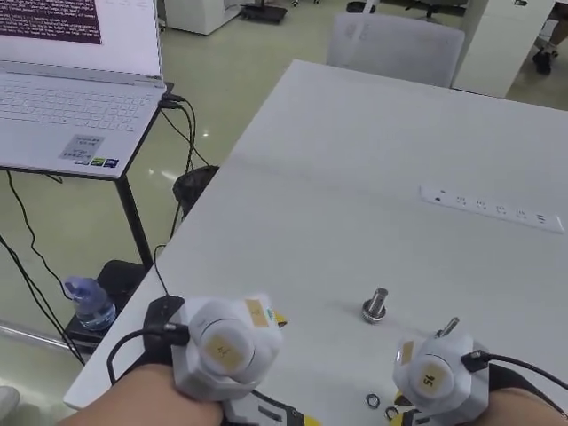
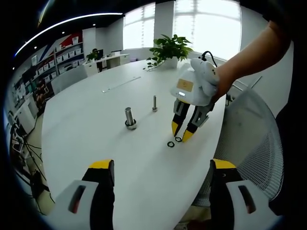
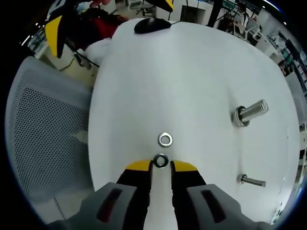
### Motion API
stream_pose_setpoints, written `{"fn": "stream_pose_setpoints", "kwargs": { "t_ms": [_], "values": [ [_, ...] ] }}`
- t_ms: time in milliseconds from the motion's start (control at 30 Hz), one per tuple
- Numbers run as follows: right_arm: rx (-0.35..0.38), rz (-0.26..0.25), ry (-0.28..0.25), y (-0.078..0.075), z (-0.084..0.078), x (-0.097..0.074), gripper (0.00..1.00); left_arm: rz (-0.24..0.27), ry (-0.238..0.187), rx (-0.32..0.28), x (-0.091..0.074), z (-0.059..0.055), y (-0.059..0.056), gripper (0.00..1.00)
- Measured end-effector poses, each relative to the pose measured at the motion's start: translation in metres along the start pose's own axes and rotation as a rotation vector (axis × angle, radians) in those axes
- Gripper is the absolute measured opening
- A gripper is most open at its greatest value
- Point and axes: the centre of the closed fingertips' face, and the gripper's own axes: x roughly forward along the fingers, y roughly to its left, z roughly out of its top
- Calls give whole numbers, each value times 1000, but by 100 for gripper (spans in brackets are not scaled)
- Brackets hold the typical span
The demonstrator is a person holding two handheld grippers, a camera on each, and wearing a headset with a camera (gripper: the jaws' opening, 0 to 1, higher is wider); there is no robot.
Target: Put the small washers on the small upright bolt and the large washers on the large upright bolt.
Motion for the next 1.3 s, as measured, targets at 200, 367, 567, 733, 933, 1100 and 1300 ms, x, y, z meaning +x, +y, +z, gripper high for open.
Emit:
{"fn": "stream_pose_setpoints", "kwargs": {
  "t_ms": [200, 367, 567, 733, 933, 1100, 1300],
  "values": [
    [5, -1, 12, 0, 0, 0, 15, -1, 0, -3, 0, -2, 0, 80],
    [35, 15, 42, -2, 1, 1, 15, -5, 6, -6, 0, -3, 0, 78],
    [37, 2, 78, -1, 0, 1, 14, -12, 12, -7, 1, -5, -3, 76],
    [88, 12, 33, -1, -1, 0, 14, -12, 16, -7, -1, -7, -4, 75],
    [116, 22, 18, -3, -6, -2, 14, -6, 13, -9, -3, -6, -2, 75],
    [145, 20, 15, -12, -14, -17, 13, -2, 10, 0, -2, -4, -2, 76],
    [178, -11, 22, -35, -38, -46, 13, -5, 29, 16, 0, -8, -3, 77]
  ]
}}
